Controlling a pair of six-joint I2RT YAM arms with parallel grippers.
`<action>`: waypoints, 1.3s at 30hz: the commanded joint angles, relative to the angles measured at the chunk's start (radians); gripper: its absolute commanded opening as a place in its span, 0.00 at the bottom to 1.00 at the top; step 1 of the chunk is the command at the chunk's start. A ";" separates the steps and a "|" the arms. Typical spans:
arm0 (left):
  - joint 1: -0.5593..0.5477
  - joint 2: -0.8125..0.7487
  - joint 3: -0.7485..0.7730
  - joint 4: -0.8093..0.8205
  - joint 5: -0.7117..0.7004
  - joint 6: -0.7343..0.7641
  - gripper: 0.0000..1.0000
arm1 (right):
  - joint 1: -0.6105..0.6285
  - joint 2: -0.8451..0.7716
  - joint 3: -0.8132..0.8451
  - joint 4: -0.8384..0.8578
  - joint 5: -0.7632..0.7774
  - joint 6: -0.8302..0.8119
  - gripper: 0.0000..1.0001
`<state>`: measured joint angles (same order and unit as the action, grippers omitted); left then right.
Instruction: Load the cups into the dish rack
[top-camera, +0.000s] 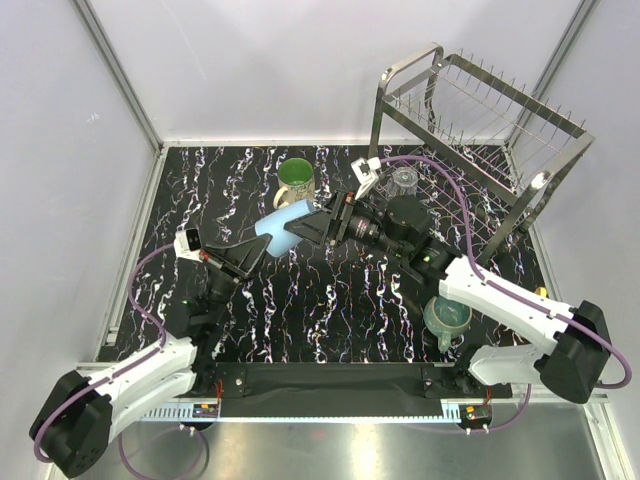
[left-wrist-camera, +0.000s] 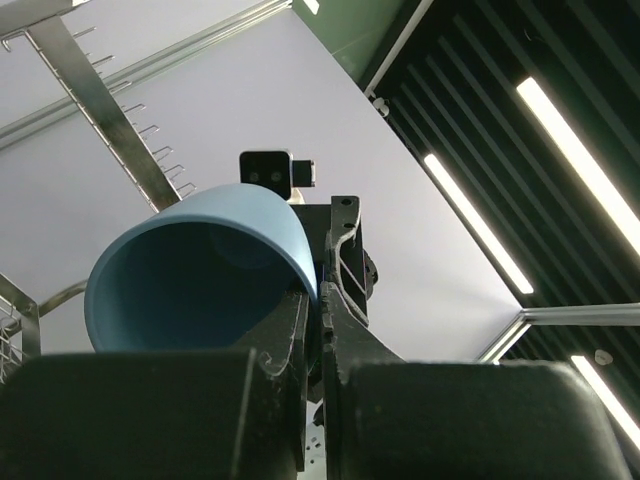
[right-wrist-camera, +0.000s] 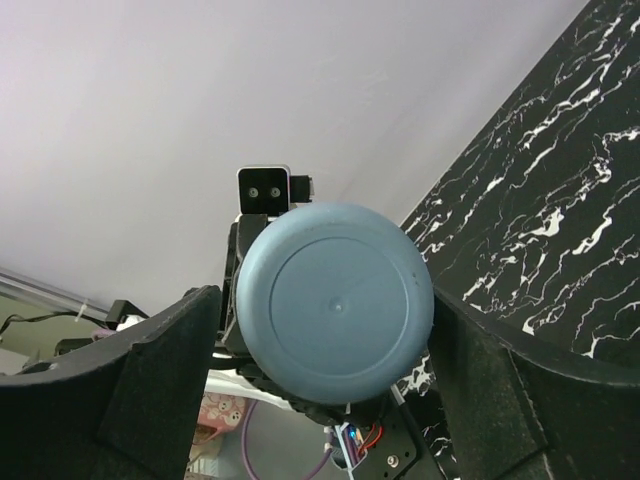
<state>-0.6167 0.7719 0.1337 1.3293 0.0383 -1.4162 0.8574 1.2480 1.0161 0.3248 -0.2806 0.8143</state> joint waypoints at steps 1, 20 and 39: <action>-0.018 0.023 -0.008 0.231 -0.011 0.003 0.00 | 0.015 0.007 0.046 0.114 -0.054 0.031 0.87; -0.048 0.067 -0.006 0.307 0.034 0.022 0.00 | 0.015 -0.021 0.029 0.174 0.047 0.051 0.59; -0.048 -0.178 -0.071 -0.219 0.137 0.193 0.91 | 0.015 -0.162 0.004 -0.263 0.449 -0.247 0.00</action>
<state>-0.6601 0.6712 0.0673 1.2339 0.1440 -1.3281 0.8661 1.1088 1.0073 0.1444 0.0357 0.6586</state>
